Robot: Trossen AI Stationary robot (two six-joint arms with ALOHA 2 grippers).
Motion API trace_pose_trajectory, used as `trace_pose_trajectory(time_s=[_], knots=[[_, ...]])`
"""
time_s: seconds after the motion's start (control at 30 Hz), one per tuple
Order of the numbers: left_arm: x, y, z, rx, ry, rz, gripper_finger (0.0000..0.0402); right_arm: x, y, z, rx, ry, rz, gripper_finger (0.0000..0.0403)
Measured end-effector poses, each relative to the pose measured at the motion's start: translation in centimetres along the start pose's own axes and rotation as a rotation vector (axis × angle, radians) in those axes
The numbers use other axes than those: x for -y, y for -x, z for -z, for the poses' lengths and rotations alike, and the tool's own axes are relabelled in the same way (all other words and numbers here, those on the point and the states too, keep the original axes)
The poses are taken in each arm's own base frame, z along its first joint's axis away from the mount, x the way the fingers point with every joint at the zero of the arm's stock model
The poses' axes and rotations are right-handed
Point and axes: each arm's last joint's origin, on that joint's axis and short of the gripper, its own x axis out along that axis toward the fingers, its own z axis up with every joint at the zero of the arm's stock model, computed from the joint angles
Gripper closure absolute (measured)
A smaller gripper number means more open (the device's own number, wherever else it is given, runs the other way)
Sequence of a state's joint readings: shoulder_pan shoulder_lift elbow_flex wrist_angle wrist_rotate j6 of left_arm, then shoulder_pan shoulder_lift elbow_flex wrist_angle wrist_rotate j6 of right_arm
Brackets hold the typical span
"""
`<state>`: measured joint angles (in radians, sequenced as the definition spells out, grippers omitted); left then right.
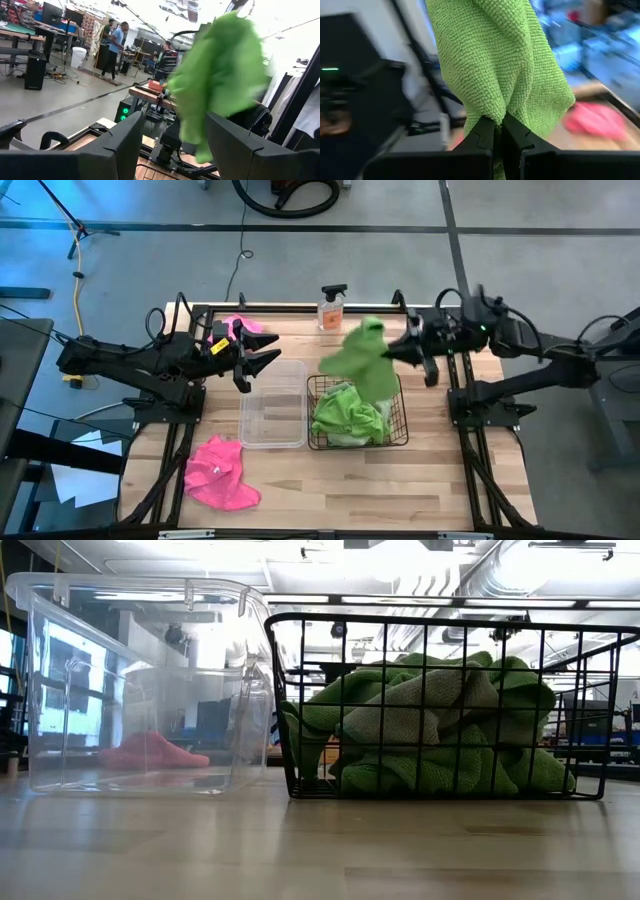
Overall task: Sort microfiber towel by color & place in baskets
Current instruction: Put the green towel into the wire basket
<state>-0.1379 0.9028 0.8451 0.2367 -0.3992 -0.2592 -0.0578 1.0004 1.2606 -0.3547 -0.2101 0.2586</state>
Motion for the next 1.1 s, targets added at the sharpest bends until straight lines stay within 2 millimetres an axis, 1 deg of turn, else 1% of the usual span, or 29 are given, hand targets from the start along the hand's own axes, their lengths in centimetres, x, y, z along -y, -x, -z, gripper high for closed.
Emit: trace_pose_trajectory(time_s=[0.17,0.27,0.53,0.63,0.7,0.77,0.9,1.0,1.1], knots=[[0.0,0.0,0.0,0.000,-0.001,0.000,0.0202,-3.2,-0.1,-0.5,0.102,0.111,-0.175,0.0403],[0.0,0.0,0.0,0.000,-0.001,0.000,0.0202,-4.1,-0.1,-0.5,0.133,0.162,-0.176,0.0403],[0.0,0.0,0.0,0.000,-0.001,0.000,0.0202,-4.2,-0.1,-0.4,0.139,0.194,-0.120,0.0403],[0.0,0.0,0.0,0.000,-0.001,0.000,0.0202,-4.0,-0.5,-0.4,0.141,0.154,-0.063,0.0403],[0.0,0.0,0.0,0.000,-0.001,0.000,0.0202,-3.7,-1.0,-0.2,0.126,0.111,-0.033,0.0403],[0.0,0.0,0.0,0.000,-0.001,0.000,0.0202,-3.2,-1.8,0.2,0.072,0.044,0.005,0.0403],[0.0,0.0,0.0,0.000,0.000,0.000,0.0202,-2.2,-3.7,0.7,-0.137,-0.053,0.130,0.0403],[0.0,0.0,0.0,0.000,-0.001,0.000,0.0202,-2.0,-5.4,0.5,-0.277,-0.095,0.215,0.0403],[0.0,0.0,0.0,0.001,0.000,0.000,0.0202,-1.7,-7.2,0.8,-0.435,-0.153,0.297,0.0403]])
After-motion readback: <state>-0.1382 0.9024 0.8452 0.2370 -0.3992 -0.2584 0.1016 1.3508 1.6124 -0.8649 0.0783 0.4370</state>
